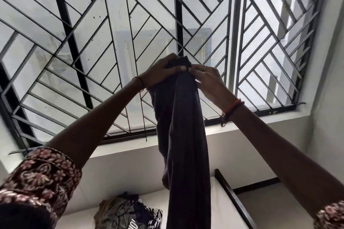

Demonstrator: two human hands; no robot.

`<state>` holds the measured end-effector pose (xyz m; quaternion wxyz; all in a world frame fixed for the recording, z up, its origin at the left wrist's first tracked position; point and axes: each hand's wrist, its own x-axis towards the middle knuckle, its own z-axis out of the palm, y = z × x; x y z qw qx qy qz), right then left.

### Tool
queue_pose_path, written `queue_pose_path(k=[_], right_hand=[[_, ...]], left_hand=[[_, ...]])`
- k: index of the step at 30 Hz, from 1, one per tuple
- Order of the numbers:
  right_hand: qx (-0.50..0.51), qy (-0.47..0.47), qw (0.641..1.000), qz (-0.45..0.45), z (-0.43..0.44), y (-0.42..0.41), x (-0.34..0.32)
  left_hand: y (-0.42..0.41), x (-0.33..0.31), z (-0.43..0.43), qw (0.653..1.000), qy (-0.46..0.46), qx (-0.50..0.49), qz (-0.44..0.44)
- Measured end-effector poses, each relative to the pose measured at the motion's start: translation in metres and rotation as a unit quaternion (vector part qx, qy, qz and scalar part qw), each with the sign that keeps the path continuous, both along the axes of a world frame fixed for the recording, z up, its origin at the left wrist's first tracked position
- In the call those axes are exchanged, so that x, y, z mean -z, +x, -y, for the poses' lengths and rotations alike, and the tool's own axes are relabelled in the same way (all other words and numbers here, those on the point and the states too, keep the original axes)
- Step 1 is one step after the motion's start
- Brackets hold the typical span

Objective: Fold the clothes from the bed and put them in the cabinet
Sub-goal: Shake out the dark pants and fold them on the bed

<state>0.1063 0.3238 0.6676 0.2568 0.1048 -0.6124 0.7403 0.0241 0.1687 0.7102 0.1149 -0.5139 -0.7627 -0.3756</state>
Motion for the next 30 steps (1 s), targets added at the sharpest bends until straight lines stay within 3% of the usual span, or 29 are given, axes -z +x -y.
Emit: queue_pose_path(k=[6, 11, 15, 21, 30], right_hand=[[-0.058, -0.002, 0.998, 0.004, -0.007, 0.005, 0.011], [-0.038, 0.015, 0.999, -0.013, -0.01, 0.007, 0.015], [-0.034, 0.048, 0.998, -0.007, -0.014, 0.004, 0.021], [0.085, 0.222, 0.971, 0.033, -0.014, -0.014, 0.077], [0.104, 0.372, 0.909, 0.156, -0.011, -0.021, 0.185]], left_hand=[[0.004, -0.019, -0.009, 0.998, -0.062, -0.024, -0.017], [0.005, -0.031, -0.008, 0.992, -0.12, -0.015, -0.021], [0.006, -0.038, -0.007, 0.991, -0.117, -0.025, -0.056], [0.001, -0.044, 0.004, 0.989, -0.087, -0.06, -0.099], [0.0, -0.077, 0.026, 0.987, -0.028, -0.082, -0.136]])
